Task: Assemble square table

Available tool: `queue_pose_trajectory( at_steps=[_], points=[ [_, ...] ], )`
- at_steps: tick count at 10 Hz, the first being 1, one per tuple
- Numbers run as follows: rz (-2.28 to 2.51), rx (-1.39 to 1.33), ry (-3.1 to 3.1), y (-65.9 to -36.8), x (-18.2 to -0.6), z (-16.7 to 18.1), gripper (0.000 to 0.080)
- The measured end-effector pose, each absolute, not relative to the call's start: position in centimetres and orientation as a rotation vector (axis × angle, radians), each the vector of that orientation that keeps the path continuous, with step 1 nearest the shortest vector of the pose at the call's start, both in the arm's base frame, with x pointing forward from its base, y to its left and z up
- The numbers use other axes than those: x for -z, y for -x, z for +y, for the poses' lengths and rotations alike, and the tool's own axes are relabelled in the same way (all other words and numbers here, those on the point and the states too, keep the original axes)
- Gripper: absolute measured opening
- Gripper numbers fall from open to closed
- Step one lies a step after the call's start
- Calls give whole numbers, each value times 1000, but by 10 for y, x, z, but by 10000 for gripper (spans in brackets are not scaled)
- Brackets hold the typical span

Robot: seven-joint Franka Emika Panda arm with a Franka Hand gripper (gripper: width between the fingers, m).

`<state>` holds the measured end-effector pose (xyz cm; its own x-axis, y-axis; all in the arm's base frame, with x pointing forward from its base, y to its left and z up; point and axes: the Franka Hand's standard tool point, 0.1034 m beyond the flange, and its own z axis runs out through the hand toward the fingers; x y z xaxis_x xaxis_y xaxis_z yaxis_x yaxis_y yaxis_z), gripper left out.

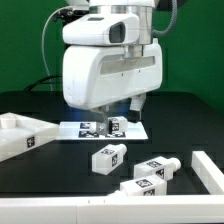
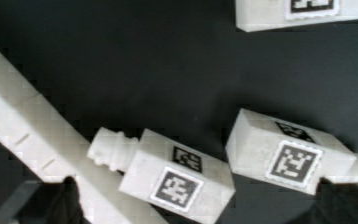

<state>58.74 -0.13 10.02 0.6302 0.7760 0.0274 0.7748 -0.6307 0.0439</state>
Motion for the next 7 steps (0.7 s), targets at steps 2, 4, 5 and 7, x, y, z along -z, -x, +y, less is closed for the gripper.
queue_pose_trajectory(
  at_steps=[2, 4, 5, 7],
  points=[
    [1178, -173, -2856, -584, -95, -9, 649],
    [690, -272, -3018, -534, -64, 9, 649],
    [860, -232, -2964, -534, -61, -4, 649],
    [844, -240, -2966, -538, -62, -8, 649]
  ],
)
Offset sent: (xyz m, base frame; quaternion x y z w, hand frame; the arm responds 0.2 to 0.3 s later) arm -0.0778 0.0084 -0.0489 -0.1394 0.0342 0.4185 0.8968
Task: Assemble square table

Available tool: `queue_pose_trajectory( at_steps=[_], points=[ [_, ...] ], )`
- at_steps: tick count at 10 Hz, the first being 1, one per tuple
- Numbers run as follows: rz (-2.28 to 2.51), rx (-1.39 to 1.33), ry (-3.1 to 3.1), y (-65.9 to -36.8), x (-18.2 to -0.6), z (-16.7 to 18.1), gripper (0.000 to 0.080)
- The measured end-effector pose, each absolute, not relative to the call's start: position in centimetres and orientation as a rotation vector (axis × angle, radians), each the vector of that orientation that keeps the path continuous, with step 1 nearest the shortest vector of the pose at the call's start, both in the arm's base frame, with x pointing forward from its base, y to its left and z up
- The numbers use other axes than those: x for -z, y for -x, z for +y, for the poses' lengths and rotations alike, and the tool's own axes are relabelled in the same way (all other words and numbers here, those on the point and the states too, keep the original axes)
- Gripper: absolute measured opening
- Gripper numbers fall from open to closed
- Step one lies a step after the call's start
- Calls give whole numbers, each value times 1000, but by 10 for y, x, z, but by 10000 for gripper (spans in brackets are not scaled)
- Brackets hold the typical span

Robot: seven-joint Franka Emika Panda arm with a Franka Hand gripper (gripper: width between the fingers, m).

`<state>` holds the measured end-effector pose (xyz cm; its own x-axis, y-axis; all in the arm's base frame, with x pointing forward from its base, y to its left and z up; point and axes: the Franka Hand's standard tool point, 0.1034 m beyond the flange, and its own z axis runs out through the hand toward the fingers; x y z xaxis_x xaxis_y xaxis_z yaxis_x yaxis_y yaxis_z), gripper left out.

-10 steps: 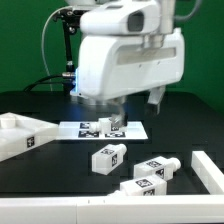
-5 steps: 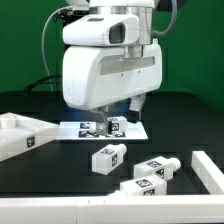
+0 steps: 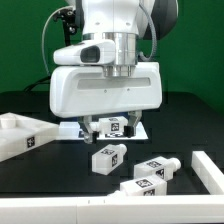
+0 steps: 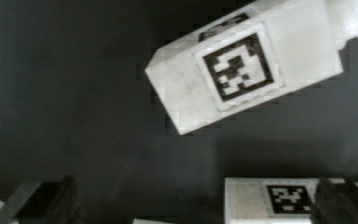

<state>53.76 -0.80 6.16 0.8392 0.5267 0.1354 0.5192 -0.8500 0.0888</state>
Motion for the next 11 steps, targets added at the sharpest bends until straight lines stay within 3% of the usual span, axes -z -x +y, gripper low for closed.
queue_pose_trajectory(
  at_steps=[2, 4, 5, 10, 11],
  points=[
    [809, -239, -2980, -537, -60, -10, 649],
    [207, -223, -3133, -532, -50, -14, 649],
    [170, -123, -3160, -530, -50, -12, 649],
    [177, -156, -3154, -533, -50, -12, 649],
    [-25, -135, -3166, -529, -47, -8, 649]
  ],
)
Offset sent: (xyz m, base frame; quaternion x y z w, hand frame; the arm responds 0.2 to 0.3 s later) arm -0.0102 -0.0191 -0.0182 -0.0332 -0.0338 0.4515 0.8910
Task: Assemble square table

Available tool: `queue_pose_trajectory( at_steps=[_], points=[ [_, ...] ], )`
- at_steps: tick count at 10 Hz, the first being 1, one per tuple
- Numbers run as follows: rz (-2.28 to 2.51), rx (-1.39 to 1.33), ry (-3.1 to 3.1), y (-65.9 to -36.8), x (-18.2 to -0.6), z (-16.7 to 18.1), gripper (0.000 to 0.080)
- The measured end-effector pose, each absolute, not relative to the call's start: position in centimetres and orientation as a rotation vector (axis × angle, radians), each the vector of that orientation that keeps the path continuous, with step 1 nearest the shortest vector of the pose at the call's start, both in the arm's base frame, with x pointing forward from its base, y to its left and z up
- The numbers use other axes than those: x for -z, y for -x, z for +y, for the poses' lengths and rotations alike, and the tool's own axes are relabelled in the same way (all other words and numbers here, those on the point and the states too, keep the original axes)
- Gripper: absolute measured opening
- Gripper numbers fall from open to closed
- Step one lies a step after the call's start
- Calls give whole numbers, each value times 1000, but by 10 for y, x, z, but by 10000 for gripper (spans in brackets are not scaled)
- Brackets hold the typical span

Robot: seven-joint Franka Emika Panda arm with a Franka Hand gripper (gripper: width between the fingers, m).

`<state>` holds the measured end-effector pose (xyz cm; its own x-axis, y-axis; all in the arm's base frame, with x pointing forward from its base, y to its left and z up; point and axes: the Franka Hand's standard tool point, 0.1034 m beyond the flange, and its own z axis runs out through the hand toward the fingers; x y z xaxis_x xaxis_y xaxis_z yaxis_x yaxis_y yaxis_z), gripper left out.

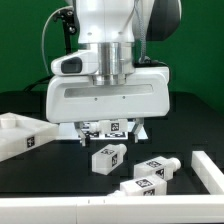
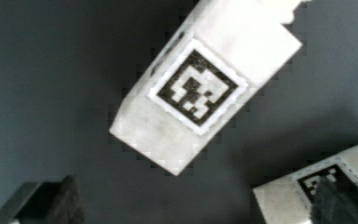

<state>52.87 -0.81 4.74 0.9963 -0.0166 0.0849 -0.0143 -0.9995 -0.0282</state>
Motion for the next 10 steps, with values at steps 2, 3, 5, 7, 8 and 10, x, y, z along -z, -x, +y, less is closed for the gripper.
queue_pose_trajectory(
  at_steps=[2, 3, 5, 7, 8, 10],
  points=[
    [115, 86, 3105, -524, -36, -8, 649],
    [103, 122, 3110, -525, -28, -10, 649],
    [102, 120, 3110, -525, -26, -9, 526],
    [101, 120, 3110, -524, -26, -9, 389],
    [108, 132, 3107, -527, -31, -6, 269],
    [202, 116, 3083, -505, -65, 42, 102]
  ],
)
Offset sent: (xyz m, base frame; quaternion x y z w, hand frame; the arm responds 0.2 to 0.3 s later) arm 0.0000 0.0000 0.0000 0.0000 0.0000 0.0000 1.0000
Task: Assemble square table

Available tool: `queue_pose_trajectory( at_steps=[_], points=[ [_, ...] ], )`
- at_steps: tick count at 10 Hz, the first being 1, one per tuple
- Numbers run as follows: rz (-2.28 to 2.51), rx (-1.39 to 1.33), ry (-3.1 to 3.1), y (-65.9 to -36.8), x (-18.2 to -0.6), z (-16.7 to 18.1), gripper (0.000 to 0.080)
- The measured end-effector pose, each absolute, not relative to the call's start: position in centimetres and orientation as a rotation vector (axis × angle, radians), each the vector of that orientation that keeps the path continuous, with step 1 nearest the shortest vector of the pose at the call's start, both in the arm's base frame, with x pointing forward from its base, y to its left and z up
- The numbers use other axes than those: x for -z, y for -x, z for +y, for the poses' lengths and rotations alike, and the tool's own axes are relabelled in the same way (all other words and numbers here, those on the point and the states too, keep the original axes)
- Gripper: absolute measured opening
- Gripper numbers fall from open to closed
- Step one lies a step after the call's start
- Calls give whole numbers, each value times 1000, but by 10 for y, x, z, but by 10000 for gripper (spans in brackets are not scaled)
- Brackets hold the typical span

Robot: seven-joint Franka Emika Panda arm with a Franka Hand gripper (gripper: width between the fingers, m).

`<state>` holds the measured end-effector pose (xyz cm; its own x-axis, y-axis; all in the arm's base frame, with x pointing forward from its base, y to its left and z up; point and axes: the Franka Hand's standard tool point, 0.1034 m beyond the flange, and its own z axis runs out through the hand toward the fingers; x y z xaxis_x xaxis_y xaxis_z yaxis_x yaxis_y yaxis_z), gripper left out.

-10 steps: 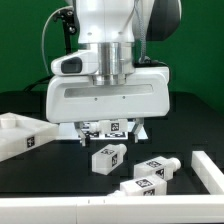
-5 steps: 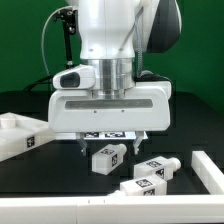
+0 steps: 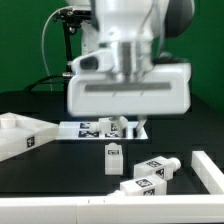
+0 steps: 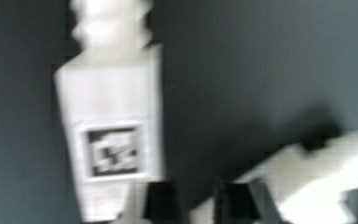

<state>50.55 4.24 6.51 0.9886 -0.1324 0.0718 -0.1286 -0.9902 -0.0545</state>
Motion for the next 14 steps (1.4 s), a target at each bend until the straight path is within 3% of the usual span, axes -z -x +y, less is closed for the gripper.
queue_pose_trajectory(
  at_steps=[1, 2, 6, 9, 10, 11, 13, 14],
  points=[
    [214, 123, 3082, -489, -79, 71, 33],
    [178, 130, 3082, -484, -83, 84, 33],
    [154, 120, 3088, -484, -78, 78, 2],
    [117, 86, 3118, -506, -71, 38, 2],
    [91, 91, 3121, -512, -69, 31, 115],
    [87, 88, 3120, -511, -68, 34, 115],
    [83, 87, 3120, -510, -67, 34, 506],
    [58, 72, 3120, -511, -65, 31, 506]
  ],
)
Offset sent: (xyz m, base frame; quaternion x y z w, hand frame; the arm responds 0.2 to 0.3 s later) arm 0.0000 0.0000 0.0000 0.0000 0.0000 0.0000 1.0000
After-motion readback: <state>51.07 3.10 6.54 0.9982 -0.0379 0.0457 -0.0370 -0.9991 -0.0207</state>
